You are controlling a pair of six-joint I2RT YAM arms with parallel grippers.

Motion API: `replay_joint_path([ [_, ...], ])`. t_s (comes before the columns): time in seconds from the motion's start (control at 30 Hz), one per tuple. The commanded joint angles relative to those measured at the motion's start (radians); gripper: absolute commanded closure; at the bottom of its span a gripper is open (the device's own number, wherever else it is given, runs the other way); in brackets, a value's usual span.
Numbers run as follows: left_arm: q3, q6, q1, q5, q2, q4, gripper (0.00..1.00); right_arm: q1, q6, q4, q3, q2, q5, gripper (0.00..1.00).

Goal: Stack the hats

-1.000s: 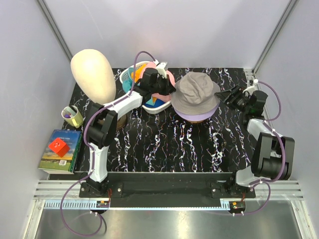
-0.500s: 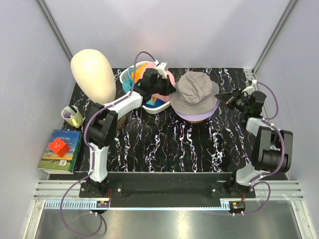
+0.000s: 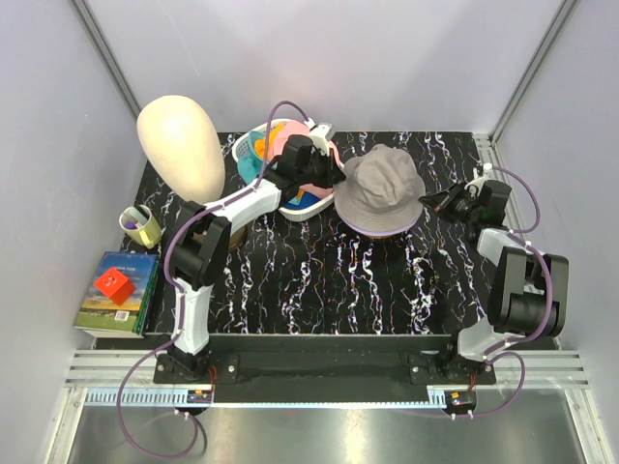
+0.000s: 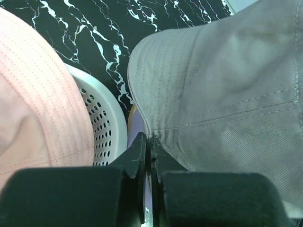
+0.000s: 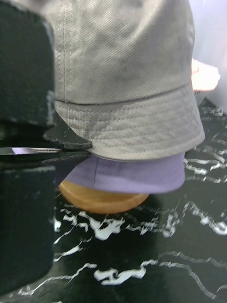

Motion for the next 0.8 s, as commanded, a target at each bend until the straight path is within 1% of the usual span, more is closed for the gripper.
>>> replay_joint_path([
  [0.0, 0.012, 0.014, -0.001, -0.031, -0.012, 0.038, 1.0, 0.0, -0.105, -0.131, 0.029, -0.021, 0.112, 1.0],
  [0.13, 0.03, 0.024, -0.01, -0.043, 0.005, 0.001, 1.0, 0.0, -0.129, -0.178, 0.04, -0.004, 0.147, 1.0],
  [0.33, 0.038, 0.062, -0.034, -0.083, 0.017, -0.029, 1.0, 0.0, -0.184, -0.255, 0.034, -0.041, 0.231, 1.0],
  [0.47, 0.076, 0.064, -0.044, -0.097, 0.045, -0.066, 1.0, 0.0, -0.195, -0.263, 0.023, -0.05, 0.247, 1.0],
  [0.57, 0.078, 0.074, -0.051, -0.138, 0.043, -0.111, 1.0, 0.001, -0.203, -0.27, 0.025, -0.056, 0.264, 1.0],
  [0.67, 0.07, 0.083, -0.053, -0.129, 0.023, -0.115, 1.0, 0.0, -0.201, -0.272, 0.025, -0.078, 0.258, 1.0],
  [0.7, 0.067, 0.085, -0.054, -0.126, 0.014, -0.112, 0.96, 0.0, -0.201, -0.272, 0.023, -0.081, 0.253, 1.0],
  [0.73, 0.065, 0.087, -0.061, -0.128, -0.01, -0.106, 0.88, 0.0, -0.198, -0.275, 0.023, -0.09, 0.25, 0.97],
  [0.77, 0.062, 0.096, -0.061, -0.132, -0.024, -0.105, 0.76, 0.0, -0.197, -0.28, 0.026, -0.108, 0.25, 0.91],
])
